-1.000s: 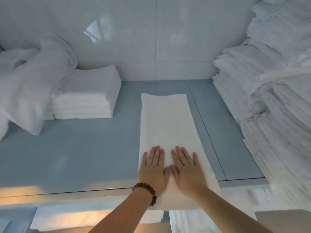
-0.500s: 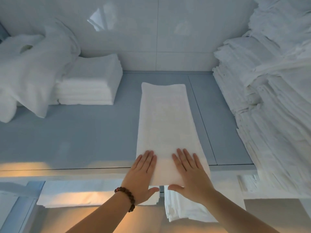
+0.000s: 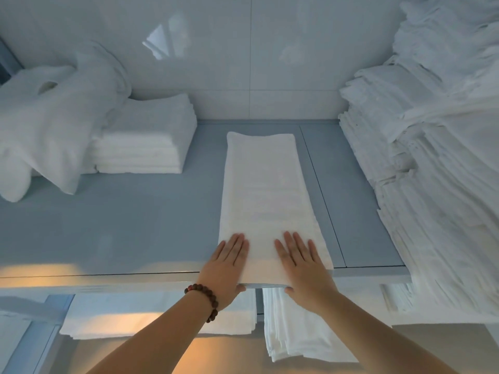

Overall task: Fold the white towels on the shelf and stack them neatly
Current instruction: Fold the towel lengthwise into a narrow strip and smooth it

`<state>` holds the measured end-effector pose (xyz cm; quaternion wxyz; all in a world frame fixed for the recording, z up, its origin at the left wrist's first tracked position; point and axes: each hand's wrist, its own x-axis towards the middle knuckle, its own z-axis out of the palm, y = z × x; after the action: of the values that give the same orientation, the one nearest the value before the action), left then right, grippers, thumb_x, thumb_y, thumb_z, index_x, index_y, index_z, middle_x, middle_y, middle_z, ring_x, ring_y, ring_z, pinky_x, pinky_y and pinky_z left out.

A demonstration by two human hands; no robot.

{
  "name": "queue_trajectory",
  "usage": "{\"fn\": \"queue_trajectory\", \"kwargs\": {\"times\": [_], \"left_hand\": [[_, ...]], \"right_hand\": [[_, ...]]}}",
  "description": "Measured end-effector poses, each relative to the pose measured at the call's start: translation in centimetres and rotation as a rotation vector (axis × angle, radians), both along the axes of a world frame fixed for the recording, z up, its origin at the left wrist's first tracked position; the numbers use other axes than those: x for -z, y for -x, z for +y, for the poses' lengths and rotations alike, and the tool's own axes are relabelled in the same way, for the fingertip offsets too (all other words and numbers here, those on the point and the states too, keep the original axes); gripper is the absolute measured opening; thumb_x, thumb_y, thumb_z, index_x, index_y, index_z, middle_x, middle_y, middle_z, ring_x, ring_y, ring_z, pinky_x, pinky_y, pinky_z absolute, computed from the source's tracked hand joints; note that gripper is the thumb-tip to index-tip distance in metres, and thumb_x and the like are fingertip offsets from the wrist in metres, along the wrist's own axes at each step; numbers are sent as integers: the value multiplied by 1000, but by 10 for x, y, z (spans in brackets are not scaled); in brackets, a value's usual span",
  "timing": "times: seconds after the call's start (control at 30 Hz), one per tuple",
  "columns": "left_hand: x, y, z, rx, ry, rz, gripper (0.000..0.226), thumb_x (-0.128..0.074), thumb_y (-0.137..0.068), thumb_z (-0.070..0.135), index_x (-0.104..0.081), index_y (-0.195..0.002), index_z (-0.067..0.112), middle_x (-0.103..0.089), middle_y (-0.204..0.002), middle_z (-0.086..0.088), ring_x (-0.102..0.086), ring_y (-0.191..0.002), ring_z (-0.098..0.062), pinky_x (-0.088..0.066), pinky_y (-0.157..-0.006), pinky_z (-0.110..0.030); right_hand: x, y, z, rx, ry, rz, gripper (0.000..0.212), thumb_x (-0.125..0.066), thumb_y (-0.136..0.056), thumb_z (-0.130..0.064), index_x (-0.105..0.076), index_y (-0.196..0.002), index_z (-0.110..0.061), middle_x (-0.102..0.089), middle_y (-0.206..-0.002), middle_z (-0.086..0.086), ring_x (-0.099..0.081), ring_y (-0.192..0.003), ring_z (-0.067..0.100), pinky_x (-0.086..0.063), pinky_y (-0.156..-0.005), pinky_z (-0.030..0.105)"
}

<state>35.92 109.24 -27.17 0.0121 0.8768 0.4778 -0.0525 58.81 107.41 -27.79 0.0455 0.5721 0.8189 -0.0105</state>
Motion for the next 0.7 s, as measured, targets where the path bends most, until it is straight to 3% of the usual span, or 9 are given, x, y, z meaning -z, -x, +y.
{"fn": "queue_trajectory", "kwargs": {"times": [0.1,0.17,0.27,0.33,0.37,0.43,0.5,0.6,0.7], "left_hand": [[2,3,-6,7,-19,-22,110,-86,-53,44,-31,-139,4,-43,-143,-13,-44,-130,-26,-34,-104,-41],[1,1,-11,-1,-11,-40,101,-86,-54,23,-33,-138,4,-47,-141,-12,-46,-129,-25,-37,-103,-40],[8,-1,-20,16,-114,-108,52,-39,-82,3,-43,-134,3,-54,-134,-12,-48,-126,-22,-43,-99,-41],[2,0,-29,-40,-73,-55,74,6,-84,-2,-51,-131,2,-54,-134,-12,-48,-127,-23,-43,-100,-41],[-2,-1,-34,-38,-102,-32,84,14,-77,-6,-45,-135,2,-47,-141,-13,-39,-133,-23,-35,-106,-41],[-9,-3,-44,-19,-36,-11,98,22,-57,-5,-13,-148,4,-9,-156,-11,-6,-144,-24,-3,-115,-39],[-19,-4,-51,-38,102,-8,88,15,-62,-8,9,-148,9,13,-156,-5,12,-145,-20,13,-113,-33],[-25,-2,-60,-71,126,-12,78,-19,-82,-14,11,-149,12,13,-158,-3,13,-144,-15,11,-114,-29],[-37,-6,-74,-85,160,-13,75,-26,-87,-10,6,-150,14,9,-158,-1,10,-145,-13,7,-117,-29]], "right_hand": [[1,-4,-10,11,-71,15,111,-77,-53,-2,-22,-148,-15,-30,-151,16,-29,-138,35,-13,-108,46],[-1,-5,-13,18,-110,20,116,-76,-47,5,-21,-148,-17,-39,-147,13,-38,-134,32,-16,-107,43],[-2,-7,-18,2,-132,52,120,-76,-42,5,-26,-147,-20,-50,-139,10,-50,-126,28,-31,-108,43],[-5,-8,-24,-29,-155,70,105,-73,-42,6,-42,-138,-19,-56,-133,9,-55,-121,27,-42,-104,41],[-7,-9,-27,-46,-151,82,98,-69,-42,8,-46,-134,-19,-58,-131,7,-57,-119,25,-42,-103,39],[-12,-13,-35,-67,-116,75,92,-63,-43,9,-50,-129,-19,-60,-129,4,-59,-116,22,-38,-103,35],[-17,-19,-44,-73,-83,56,83,-57,-50,10,-51,-128,-18,-61,-127,3,-60,-115,20,-31,-106,32],[-22,-27,-57,-78,-96,54,70,-52,-57,12,-62,-120,-15,-65,-122,3,-63,-110,19,-16,-109,26],[-28,-32,-69,-54,-70,59,68,-65,-52,11,-68,-113,-19,-67,-116,-2,-65,-104,13,-40,-102,26]]}}
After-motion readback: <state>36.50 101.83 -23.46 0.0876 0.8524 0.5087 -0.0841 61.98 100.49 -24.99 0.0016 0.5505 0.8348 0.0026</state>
